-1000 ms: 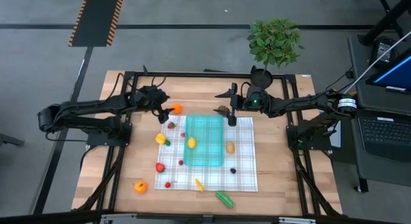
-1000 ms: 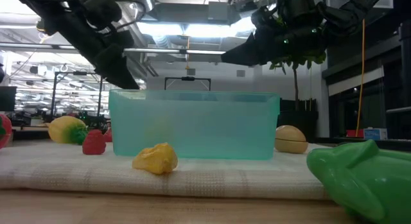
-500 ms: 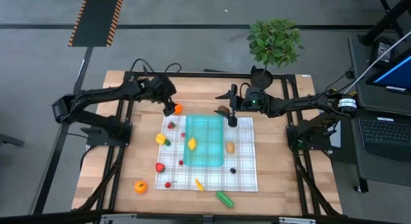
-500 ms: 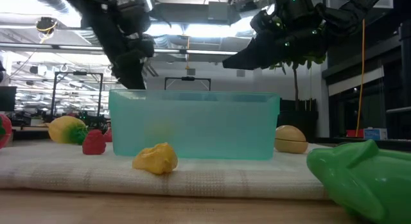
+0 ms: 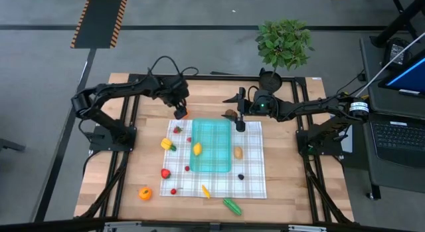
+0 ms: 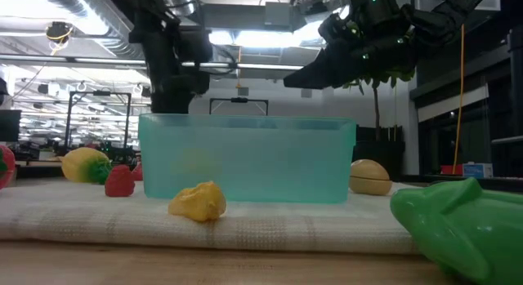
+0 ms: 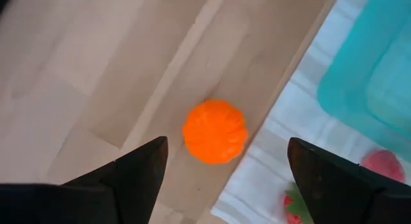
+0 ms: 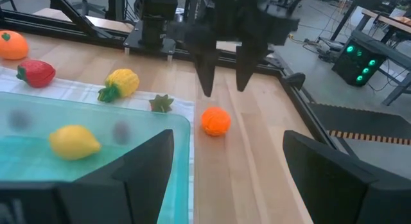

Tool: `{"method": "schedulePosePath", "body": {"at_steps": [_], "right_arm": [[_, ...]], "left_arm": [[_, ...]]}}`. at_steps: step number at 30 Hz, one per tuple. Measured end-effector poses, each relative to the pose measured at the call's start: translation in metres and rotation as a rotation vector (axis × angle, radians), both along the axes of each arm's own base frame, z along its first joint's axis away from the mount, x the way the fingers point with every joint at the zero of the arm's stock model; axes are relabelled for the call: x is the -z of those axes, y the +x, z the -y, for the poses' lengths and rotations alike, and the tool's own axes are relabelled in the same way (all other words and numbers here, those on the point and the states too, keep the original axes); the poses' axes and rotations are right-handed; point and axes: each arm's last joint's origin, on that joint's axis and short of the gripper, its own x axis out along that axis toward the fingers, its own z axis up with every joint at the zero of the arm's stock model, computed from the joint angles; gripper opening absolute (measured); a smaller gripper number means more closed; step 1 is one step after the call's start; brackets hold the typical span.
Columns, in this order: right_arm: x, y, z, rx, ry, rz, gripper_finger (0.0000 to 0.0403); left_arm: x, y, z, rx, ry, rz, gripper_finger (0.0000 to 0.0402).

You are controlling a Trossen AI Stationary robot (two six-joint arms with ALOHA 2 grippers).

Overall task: Pick and placing Produce into tupperware
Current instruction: Put the orange pumpkin into the blue bin

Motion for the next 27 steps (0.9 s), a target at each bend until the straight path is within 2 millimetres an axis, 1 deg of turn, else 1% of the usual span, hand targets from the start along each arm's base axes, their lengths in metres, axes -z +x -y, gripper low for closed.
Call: {"method": "schedulePosePath", "body": {"at_steps": [3, 9, 20, 27], "right_arm": [[0.0, 0.0, 0.0, 0.0, 0.0, -0.004, 0.0292], [0.0, 0.0, 0.0, -0.001, -0.003, -0.004, 0.0292], [0.001, 0.0, 0.0, -0.005, -0.016, -0.012, 0.0292], [0.002, 0.0, 0.0, -0.005, -0.014, -0.018, 0.0292]], "left_arm": [[0.008, 0.003, -0.002, -0.001, -0.014, -0.024, 0.0314], [0.016, 0.006, -0.004, -0.006, -0.015, -0.058, 0.0314], [0.035, 0.017, -0.003, 0.018, -0.03, -0.089, 0.0314], [0.048, 0.02, -0.004, 0.021, -0.046, -0.137, 0.0314]]}}
